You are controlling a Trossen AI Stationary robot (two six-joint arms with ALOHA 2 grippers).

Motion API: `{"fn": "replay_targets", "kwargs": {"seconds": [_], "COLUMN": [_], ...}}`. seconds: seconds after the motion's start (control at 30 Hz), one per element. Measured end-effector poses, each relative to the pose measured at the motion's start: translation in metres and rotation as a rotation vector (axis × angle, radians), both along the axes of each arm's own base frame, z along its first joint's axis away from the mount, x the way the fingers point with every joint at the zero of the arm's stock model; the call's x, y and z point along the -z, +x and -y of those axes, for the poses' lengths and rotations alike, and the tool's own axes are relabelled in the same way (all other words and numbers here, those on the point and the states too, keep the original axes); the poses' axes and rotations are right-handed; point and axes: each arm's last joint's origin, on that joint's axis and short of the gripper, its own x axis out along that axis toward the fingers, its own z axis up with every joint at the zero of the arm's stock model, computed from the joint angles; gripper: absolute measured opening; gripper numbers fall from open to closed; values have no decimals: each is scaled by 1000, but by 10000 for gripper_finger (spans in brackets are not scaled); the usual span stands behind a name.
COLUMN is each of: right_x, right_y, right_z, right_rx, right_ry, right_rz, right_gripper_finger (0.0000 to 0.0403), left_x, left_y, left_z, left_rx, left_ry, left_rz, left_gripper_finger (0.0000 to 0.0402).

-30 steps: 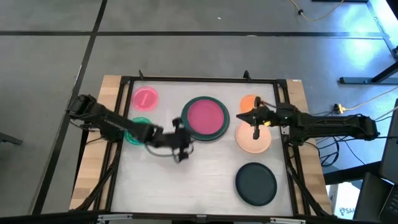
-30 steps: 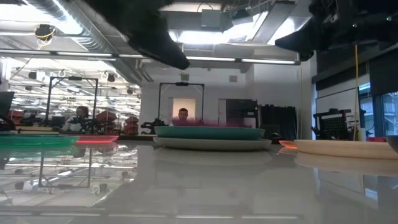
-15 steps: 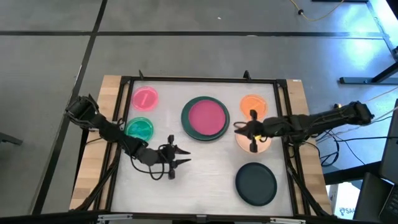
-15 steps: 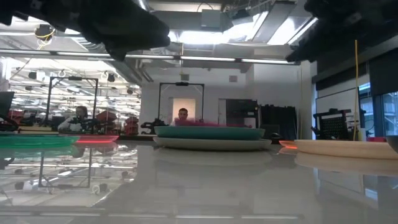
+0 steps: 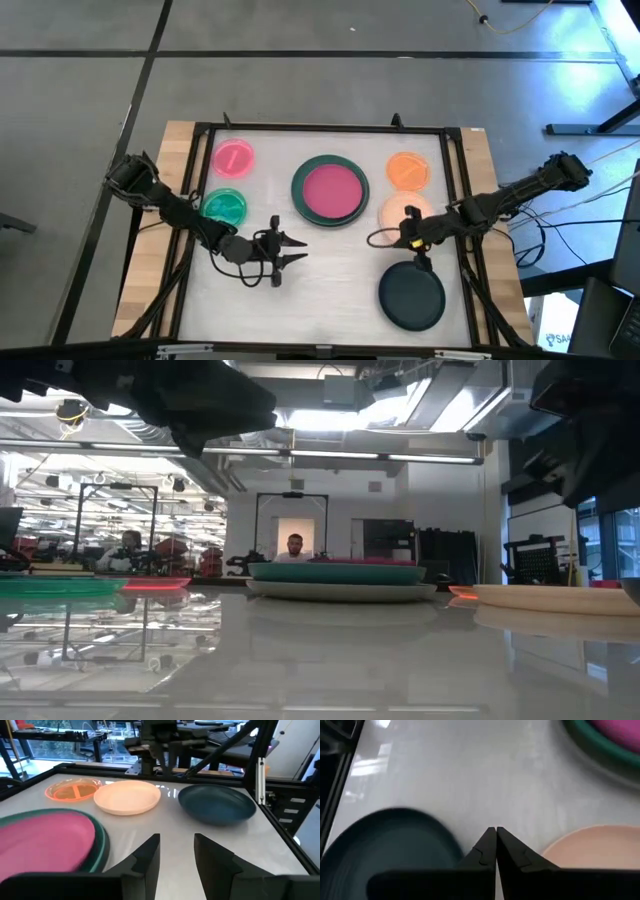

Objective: Stack plastic plates
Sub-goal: Stack the black plate on the pink plate

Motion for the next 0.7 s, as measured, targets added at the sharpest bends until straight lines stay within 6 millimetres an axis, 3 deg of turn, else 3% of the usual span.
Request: {"fn": "replay_targets", "kwargs": {"seconds": [0.13, 0.43, 0.7], "right_x": [9, 37, 58], "right_y": [-1, 7, 15], "right_z": [-15, -36, -39], "right_rx": [-68, -132, -122], "right_ry": [-20, -45, -124], "right_rz": [-50, -182, -245], "right_gripper_finger": [25, 143, 158], "left_x": [0, 0, 0], "left_y": [1, 1, 1], "left_z": [-2, -3, -3], "left_rx": [-10, -16, -16], "left_ry": [-11, -31, -30], "left_rz": [1, 4, 3], "left_gripper_finger": [112, 112, 112]}}
